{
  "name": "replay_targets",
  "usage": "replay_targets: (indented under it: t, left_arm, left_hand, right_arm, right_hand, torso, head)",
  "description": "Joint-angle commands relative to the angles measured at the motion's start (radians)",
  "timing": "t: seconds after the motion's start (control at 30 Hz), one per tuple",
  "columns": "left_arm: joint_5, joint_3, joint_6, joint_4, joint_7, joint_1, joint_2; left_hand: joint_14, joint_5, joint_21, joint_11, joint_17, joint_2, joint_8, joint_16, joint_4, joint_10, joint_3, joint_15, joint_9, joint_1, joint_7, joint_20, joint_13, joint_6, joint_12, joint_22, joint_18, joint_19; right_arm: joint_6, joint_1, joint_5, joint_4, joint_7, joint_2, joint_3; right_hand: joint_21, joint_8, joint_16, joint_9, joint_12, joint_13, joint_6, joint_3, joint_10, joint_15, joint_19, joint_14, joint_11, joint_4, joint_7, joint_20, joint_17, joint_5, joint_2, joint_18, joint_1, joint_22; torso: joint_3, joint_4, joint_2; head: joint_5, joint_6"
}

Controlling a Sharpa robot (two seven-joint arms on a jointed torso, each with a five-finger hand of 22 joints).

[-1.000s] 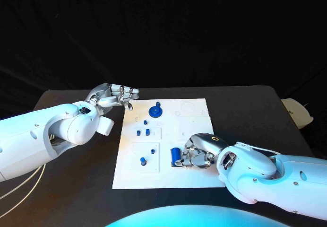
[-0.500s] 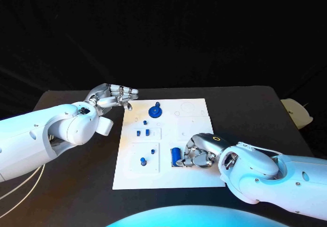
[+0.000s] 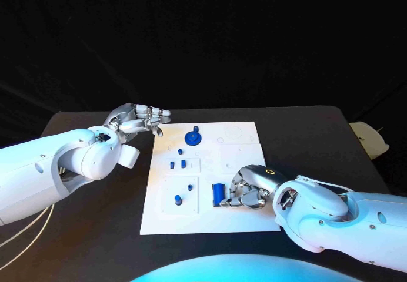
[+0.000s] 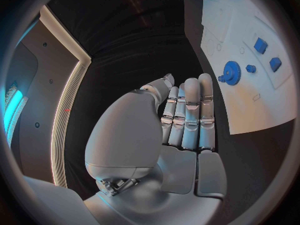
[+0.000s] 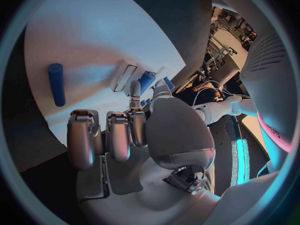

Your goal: Assemble the parts on the task board

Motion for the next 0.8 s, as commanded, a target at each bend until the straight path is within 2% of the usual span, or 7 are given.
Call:
replay_targets:
  t: [0.03,0.1,0.23,0.33,0.47,0.57,0.8]
  left_arm:
    - [-0.007,0.001,0.01,0.002,0.007,0.0,0.0]
    - [-0.007,0.001,0.01,0.003,0.007,0.0,-0.001]
    - [-0.007,0.001,0.009,0.004,0.007,0.0,-0.001]
    - [-0.007,0.0,0.01,0.004,0.008,0.0,-0.001]
    - [-0.007,0.0,0.013,0.005,0.01,0.0,0.001]
    - [-0.007,0.0,0.015,0.006,0.011,0.0,0.002]
    - [-0.01,0.0,0.015,0.01,0.01,0.0,0.002]
  left_hand:
    - [-0.007,0.0,-0.007,-0.002,-0.001,0.006,0.007,0.006,0.001,-0.007,-0.005,0.002,0.001,0.001,-0.001,0.003,0.001,-0.008,0.001,-0.002,0.013,-0.004]
    - [-0.007,0.0,-0.007,-0.002,-0.001,0.006,0.007,0.006,0.001,-0.007,-0.005,0.002,0.001,0.001,-0.001,0.003,0.001,-0.008,0.001,-0.002,0.013,-0.004]
    - [-0.007,0.0,-0.007,-0.002,-0.001,0.006,0.007,0.006,0.001,-0.007,-0.005,0.002,0.001,0.001,-0.001,0.003,0.001,-0.008,0.001,-0.002,0.013,-0.004]
    - [-0.007,0.0,-0.007,-0.002,-0.001,0.006,0.007,0.006,0.001,-0.007,-0.005,0.002,0.001,0.002,-0.001,0.003,0.001,-0.008,0.001,-0.002,0.013,-0.004]
    - [-0.008,0.0,-0.007,-0.001,-0.001,0.006,0.008,0.006,0.001,-0.008,-0.005,0.002,0.001,0.003,-0.001,0.003,0.002,-0.009,0.003,-0.002,0.013,-0.004]
    - [-0.008,0.0,-0.007,-0.001,-0.001,0.006,0.008,0.006,0.001,-0.008,-0.005,0.002,0.001,0.003,-0.001,0.003,0.002,-0.009,0.003,-0.002,0.013,-0.004]
    - [-0.008,0.0,-0.007,-0.001,-0.001,0.006,0.008,0.006,0.001,-0.008,-0.005,0.002,0.001,0.003,-0.001,0.003,0.002,-0.009,0.003,-0.002,0.013,-0.004]
  right_arm:
    - [-0.016,0.0,-0.008,0.006,0.008,-0.01,0.0]
    - [-0.039,0.0,-0.002,0.01,0.009,-0.023,0.001]
    - [-0.103,0.012,0.046,0.016,0.014,-0.065,0.002]
    - [-0.121,0.045,0.102,0.01,0.018,-0.109,0.002]
    - [-0.092,0.07,0.114,0.011,0.021,-0.159,0.002]
    - [-0.047,0.078,0.094,0.007,0.018,-0.187,0.001]
    - [0.0,0.06,0.031,0.002,0.001,-0.21,-0.004]
  right_hand:
    - [-0.003,0.003,0.001,0.002,-0.003,0.124,-0.002,0.001,0.035,-0.006,0.063,0.086,-0.006,-0.002,-0.003,-0.005,0.166,0.005,0.012,-0.016,0.011,0.236]
    - [-0.007,0.0,0.0,0.002,-0.011,0.119,-0.009,0.001,0.031,-0.005,0.062,0.085,-0.005,-0.003,-0.001,-0.005,0.163,0.019,0.017,-0.016,0.018,0.235]
    - [-0.051,-0.034,-0.014,-0.01,-0.075,0.077,-0.057,0.006,0.002,0.006,0.043,0.079,0.011,-0.013,0.019,0.002,0.135,0.069,0.029,-0.007,0.06,0.223]
    - [-0.057,-0.056,-0.015,-0.019,-0.094,0.065,-0.079,0.012,-0.009,0.014,0.04,0.079,0.02,-0.024,0.03,0.009,0.135,0.131,0.034,-0.006,0.098,0.221]
    - [-0.052,-0.06,-0.013,-0.021,-0.095,0.065,-0.079,0.01,-0.009,0.015,0.043,0.08,0.022,-0.027,0.031,0.011,0.139,0.138,0.033,-0.007,0.107,0.223]
    - [-0.052,-0.065,-0.013,-0.023,-0.099,0.062,-0.077,0.003,-0.01,0.017,0.042,0.08,0.024,-0.024,0.034,0.013,0.138,0.126,0.027,-0.007,0.106,0.223]
    - [-0.052,-0.066,-0.014,-0.024,-0.105,0.058,-0.074,0.001,-0.013,0.018,0.042,0.08,0.024,-0.025,0.033,0.014,0.138,0.124,0.026,-0.007,0.109,0.223]
  torso:
    - [0.0007,-0.0001,0.0]
    - [0.0008,-0.0008,-0.001]
    - [0.0001,-0.0015,-0.002]
    - [0.0003,-0.0029,-0.003]
    - [-0.0015,-0.0035,-0.003]
    - [0.0001,-0.0075,-0.004]
    - [-0.001,-0.0098,-0.005]
  head:
    - [0.001,0.0]
    - [0.0,0.0]
    - [-0.001,0.001]
    - [-0.004,0.001]
    - [-0.017,0.004]
    - [-0.02,0.004]
    - [-0.046,0.003]
